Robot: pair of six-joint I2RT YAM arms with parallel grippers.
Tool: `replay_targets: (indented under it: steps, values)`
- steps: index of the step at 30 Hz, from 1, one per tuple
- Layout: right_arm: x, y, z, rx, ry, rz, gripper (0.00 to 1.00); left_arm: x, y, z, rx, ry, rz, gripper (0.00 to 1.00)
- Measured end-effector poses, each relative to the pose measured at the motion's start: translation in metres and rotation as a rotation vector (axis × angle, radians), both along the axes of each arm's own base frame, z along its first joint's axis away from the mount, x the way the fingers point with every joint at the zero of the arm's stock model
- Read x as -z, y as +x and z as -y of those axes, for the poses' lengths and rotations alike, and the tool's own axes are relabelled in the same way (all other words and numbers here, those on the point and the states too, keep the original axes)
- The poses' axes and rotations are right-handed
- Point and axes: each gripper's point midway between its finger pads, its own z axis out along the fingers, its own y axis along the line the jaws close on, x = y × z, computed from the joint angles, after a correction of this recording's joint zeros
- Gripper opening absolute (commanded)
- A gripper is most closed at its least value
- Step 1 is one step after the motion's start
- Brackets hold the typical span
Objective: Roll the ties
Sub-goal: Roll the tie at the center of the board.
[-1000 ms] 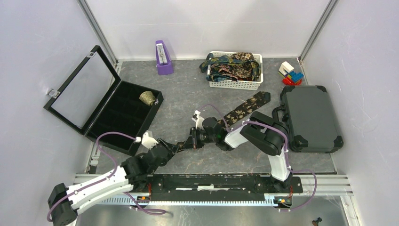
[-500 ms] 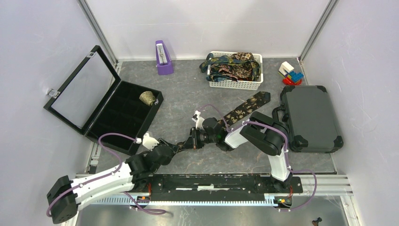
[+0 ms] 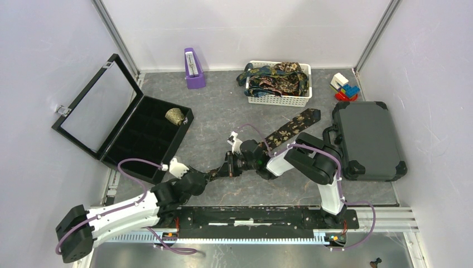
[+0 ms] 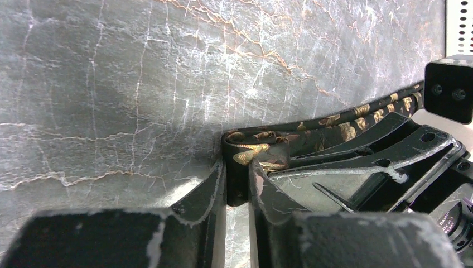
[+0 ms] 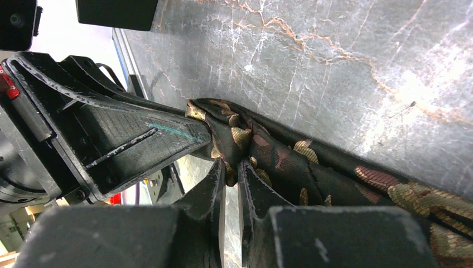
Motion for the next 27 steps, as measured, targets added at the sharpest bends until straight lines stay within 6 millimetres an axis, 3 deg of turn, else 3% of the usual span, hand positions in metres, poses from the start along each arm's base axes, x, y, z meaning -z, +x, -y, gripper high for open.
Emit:
replay_targets:
  steps: [4, 11, 14, 19, 27]
  values:
    - [0.0, 0.0, 0.0, 0.001, 0.0, -0.001, 0.08, 0.0, 0.002, 0.002, -0.002, 0.001, 0.004, 0.09]
    - [-0.002, 0.001, 0.001, 0.0, -0.003, 0.003, 0.36, 0.0, 0.005, 0.003, 0.002, 0.036, 0.001, 0.02]
    - [-0.007, 0.001, 0.004, -0.004, -0.024, 0.026, 0.4, -0.001, 0.005, 0.002, 0.007, 0.06, -0.009, 0.02]
    - [-0.011, 0.005, 0.019, 0.009, -0.116, 0.078, 0.42, -0.002, 0.002, -0.002, 0.009, 0.09, -0.028, 0.02]
    - [-0.018, 0.01, 0.03, 0.02, -0.204, 0.138, 0.29, -0.002, -0.007, -0.014, 0.028, 0.124, -0.038, 0.02]
